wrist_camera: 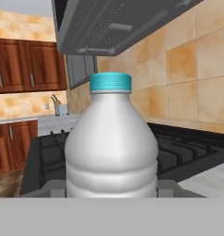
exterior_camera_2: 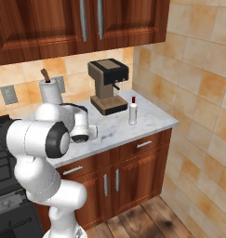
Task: Place the drinks on the dining counter in a tight cluster.
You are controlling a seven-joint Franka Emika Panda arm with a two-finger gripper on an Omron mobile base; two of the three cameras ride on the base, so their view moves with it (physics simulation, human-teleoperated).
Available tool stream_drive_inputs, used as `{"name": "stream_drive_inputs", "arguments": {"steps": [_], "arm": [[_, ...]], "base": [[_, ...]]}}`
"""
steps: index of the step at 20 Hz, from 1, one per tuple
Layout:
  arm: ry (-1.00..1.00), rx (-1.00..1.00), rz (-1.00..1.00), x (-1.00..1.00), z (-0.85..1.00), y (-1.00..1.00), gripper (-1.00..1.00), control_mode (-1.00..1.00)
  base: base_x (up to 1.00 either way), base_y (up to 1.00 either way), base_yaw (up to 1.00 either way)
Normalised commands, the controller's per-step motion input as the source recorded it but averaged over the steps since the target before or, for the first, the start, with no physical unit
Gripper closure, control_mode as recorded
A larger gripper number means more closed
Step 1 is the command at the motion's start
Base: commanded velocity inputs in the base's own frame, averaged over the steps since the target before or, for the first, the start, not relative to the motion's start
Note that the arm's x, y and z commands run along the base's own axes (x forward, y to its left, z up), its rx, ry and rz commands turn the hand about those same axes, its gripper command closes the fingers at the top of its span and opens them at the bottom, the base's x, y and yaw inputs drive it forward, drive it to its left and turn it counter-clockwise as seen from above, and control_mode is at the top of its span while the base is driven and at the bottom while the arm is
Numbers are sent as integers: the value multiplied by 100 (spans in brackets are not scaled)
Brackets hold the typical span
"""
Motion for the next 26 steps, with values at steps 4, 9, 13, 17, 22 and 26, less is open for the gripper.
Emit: {"name": "stream_drive_inputs", "arguments": {"steps": [4, 9, 13, 17, 22, 26], "arm": [[1, 0, -6, -42, 35, -16, 100, -100], [0, 0, -9, -46, 28, -21, 100, -100], [0, 0, -7, -43, 32, -15, 100, -100], [0, 0, -4, -34, 38, -16, 100, -100], [1, 0, -2, -17, 35, -18, 100, -100], [2, 0, 0, -6, 30, -16, 100, -100]], "base": [[0, 0, 0], [0, 0, 0], [0, 0, 0], [0, 0, 0], [0, 0, 0], [0, 0, 0]]}}
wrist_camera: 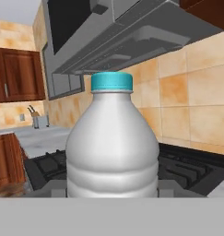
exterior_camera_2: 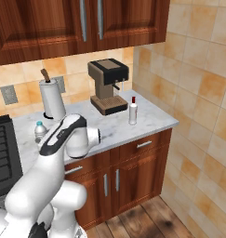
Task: Place the drinks on the dining counter in a tight cluster.
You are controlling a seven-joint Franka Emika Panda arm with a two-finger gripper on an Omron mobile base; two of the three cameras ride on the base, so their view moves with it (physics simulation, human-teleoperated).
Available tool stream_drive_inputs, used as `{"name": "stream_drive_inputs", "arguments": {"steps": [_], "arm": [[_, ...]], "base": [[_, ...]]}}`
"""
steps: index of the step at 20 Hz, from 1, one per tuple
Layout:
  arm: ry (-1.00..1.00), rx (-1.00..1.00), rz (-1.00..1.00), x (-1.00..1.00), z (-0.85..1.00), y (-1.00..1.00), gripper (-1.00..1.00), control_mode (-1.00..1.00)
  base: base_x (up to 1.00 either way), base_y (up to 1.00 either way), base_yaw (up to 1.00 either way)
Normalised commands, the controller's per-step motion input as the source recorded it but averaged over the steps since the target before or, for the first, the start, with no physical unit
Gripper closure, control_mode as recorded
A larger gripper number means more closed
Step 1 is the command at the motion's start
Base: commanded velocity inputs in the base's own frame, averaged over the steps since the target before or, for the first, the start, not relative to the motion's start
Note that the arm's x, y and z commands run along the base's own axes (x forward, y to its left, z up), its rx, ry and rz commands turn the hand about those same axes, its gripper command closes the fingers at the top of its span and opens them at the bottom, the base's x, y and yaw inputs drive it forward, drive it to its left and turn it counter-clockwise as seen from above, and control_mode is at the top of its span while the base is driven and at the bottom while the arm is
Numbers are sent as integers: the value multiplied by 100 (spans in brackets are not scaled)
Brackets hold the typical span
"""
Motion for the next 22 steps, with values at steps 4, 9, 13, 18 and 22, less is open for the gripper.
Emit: {"name": "stream_drive_inputs", "arguments": {"steps": [4, 9, 13, 18, 22], "arm": [[0, 0, 0, -11, 22, -13, 100, -100], [0, 0, 0, -5, 5, -4, 100, -100], [0, 0, 0, 0, 0, 0, 100, -100], [0, 0, 0, 0, 0, 0, 100, -100], [0, 0, 0, -8, 0, 0, 100, -100]], "base": [[0, 0, 0], [0, 0, 0], [0, 0, 0], [0, 0, 0], [0, 0, 0]]}}
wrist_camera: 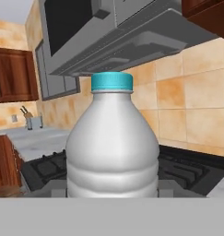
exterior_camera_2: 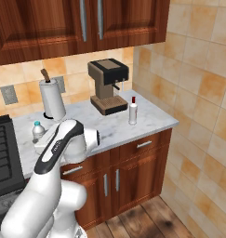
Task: Place the drinks on the dining counter in a tight cluster.
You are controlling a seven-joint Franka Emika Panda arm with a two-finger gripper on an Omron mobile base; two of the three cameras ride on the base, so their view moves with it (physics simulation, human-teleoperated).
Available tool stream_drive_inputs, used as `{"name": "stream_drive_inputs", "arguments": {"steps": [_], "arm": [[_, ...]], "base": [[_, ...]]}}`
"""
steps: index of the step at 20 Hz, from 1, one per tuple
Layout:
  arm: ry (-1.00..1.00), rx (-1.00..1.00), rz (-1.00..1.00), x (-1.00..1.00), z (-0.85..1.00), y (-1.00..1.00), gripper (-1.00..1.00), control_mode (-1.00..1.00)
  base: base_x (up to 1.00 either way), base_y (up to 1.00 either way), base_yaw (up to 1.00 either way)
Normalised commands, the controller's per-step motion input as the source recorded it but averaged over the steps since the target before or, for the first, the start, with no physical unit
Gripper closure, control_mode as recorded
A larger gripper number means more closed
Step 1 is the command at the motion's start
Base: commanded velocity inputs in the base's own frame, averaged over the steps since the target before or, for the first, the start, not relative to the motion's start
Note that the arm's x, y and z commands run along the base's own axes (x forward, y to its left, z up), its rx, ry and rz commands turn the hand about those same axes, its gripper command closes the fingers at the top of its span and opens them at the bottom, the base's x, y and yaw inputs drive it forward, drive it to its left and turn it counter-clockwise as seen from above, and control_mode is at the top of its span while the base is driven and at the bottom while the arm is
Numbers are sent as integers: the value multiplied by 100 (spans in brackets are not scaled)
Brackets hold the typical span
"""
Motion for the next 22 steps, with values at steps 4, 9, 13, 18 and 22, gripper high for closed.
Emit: {"name": "stream_drive_inputs", "arguments": {"steps": [4, 9, 13, 18, 22], "arm": [[0, 0, -1, -7, 0, 0, 100, 100], [0, 0, 0, 0, 0, 0, 100, 100], [0, 0, 0, 0, 0, 0, 100, 100], [0, 0, 0, 0, 0, 0, 100, 100], [0, 0, 0, 0, 0, 0, 100, 100]], "base": [[-33, -13, -6], [-48, -25, -21], [-17, -20, -47], [5, -17, -64], [10, -11, -64]]}}
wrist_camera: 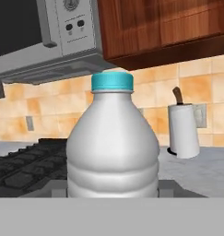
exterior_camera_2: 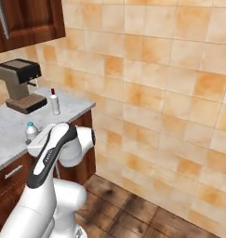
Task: Place the drinks on the dining counter in a tight cluster.
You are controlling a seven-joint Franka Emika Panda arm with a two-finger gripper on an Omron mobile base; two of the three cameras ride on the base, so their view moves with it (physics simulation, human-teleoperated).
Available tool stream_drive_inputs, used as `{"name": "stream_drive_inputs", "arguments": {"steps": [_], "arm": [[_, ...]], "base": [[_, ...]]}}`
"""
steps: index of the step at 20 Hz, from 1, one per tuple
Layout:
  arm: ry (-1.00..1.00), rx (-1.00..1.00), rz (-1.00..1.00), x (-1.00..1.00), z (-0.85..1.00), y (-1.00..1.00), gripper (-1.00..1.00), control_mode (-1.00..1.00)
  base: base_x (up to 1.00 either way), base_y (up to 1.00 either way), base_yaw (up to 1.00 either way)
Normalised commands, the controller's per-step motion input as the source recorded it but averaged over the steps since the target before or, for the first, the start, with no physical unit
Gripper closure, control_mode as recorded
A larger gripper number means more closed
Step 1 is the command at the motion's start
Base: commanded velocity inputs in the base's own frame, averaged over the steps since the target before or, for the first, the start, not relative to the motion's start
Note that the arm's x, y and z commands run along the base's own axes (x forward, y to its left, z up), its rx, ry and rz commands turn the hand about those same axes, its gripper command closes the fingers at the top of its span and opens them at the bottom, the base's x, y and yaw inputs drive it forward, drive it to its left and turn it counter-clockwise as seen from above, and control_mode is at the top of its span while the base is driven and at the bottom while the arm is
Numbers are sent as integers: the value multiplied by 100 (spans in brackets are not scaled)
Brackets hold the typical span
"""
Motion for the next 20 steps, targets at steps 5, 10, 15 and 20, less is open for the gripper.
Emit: {"name": "stream_drive_inputs", "arguments": {"steps": [5, 10, 15, 20], "arm": [[0, 0, 0, 0, 0, 0, 100, 100], [0, 0, 0, 0, 0, 0, 100, 100], [0, 0, 0, 0, 0, 0, 100, 100], [0, 0, 0, 0, 0, 0, 100, 100]], "base": [[10, -10, -66], [10, -8, -68], [17, -3, -66], [22, -7, -61]]}}
